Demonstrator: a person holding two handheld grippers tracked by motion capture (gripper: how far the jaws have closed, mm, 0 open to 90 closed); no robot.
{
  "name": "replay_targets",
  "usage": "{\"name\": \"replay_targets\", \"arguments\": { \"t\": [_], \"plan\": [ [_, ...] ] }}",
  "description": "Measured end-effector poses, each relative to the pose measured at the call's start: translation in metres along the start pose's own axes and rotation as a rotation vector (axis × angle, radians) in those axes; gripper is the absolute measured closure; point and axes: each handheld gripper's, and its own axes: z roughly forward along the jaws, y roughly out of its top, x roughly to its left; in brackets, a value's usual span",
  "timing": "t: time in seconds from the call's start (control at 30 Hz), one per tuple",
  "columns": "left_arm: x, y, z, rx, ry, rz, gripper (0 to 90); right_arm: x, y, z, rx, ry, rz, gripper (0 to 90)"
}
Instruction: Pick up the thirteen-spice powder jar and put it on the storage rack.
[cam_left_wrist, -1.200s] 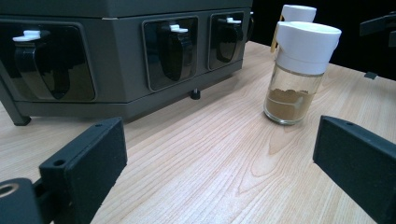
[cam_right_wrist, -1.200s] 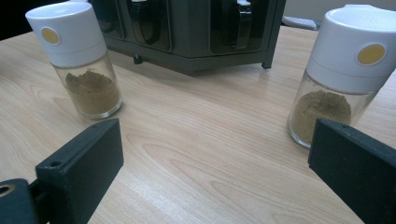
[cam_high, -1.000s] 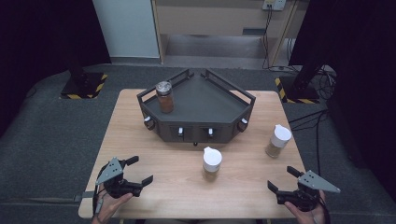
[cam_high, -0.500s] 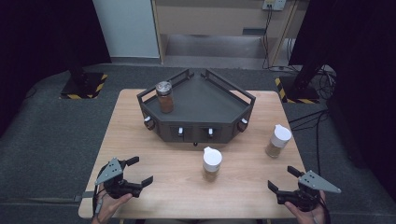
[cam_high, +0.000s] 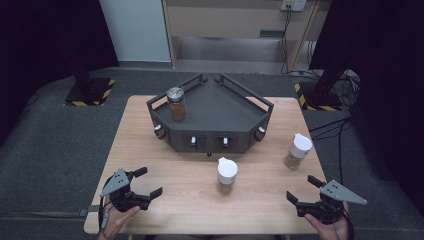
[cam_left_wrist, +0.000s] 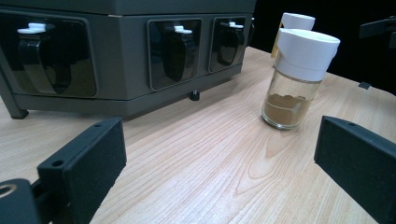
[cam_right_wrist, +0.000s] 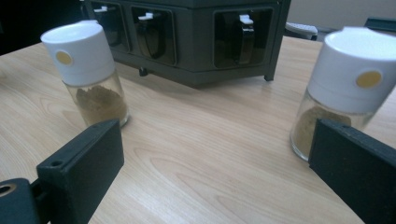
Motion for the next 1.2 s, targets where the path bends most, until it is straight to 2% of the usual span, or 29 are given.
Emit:
{"name": "replay_targets", "arguments": {
  "t": [0.5, 0.67, 0.8, 1.2],
  "plan": [
    [0.000, 0.000, 0.000, 0.008, 0.008, 0.006, 1.2, 0.010, 0.045, 0.012, 0.029, 0.088, -0.064, 3.8],
    [0.000, 0.001, 0.001, 0.015, 0.006, 0.009, 1.3, 0.015, 0.057, 0.025, 0.039, 0.109, -0.064, 3.9],
    [0.000, 0.001, 0.002, 0.019, 0.005, 0.011, 1.3, 0.015, 0.064, 0.035, 0.044, 0.147, -0.063, 4.0],
    [-0.001, 0.002, 0.003, 0.031, 0.003, 0.024, 1.3, 0.031, 0.089, 0.073, 0.073, 0.226, -0.123, 5.1]
  ]
}}
